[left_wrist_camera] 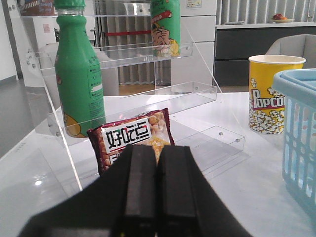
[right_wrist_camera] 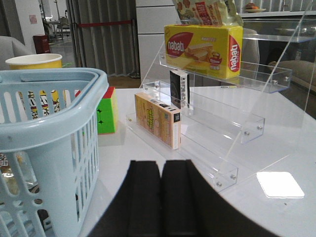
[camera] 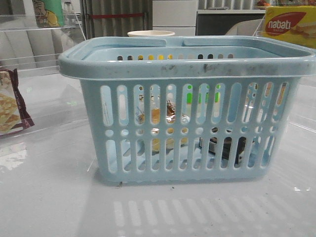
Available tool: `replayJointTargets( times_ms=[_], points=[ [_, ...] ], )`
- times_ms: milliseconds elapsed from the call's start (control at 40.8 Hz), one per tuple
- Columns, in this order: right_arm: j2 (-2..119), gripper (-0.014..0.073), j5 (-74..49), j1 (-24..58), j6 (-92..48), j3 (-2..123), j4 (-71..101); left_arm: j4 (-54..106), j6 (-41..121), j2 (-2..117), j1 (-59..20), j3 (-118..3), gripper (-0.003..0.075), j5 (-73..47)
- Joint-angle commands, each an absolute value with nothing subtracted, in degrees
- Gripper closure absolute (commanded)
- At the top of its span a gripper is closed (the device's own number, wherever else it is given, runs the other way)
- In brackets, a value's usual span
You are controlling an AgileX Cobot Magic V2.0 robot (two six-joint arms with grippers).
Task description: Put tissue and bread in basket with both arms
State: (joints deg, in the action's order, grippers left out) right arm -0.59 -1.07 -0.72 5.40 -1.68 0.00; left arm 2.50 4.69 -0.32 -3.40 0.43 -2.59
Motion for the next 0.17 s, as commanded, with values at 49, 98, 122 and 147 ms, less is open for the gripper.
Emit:
replayJointTargets(
  times_ms=[49, 98, 122, 147],
  points=[
    [-1.7, 0.0536, 4.6, -1.0, 5.3, -1.7, -1.0, 3.0, 4.7, -1.3, -3.4, 0.3, 0.0629, 2.4],
    [-1.7, 0.0536, 4.6, -1.0, 5.3, -1.7, -1.0, 3.0, 4.7, -1.3, -3.4, 0.3, 0.0629, 2.4],
    [-1.7, 0.0536, 4.6, -1.0, 5.3, -1.7, -1.0, 3.0, 4.7, -1.3, -3.4, 0.3, 0.0629, 2.4],
    [-1.7, 0.0536, 4.6, -1.0, 5.3, -1.7, -1.0, 3.0, 4.7, -1.3, -3.4, 0.3, 0.0629, 2.4]
  ],
)
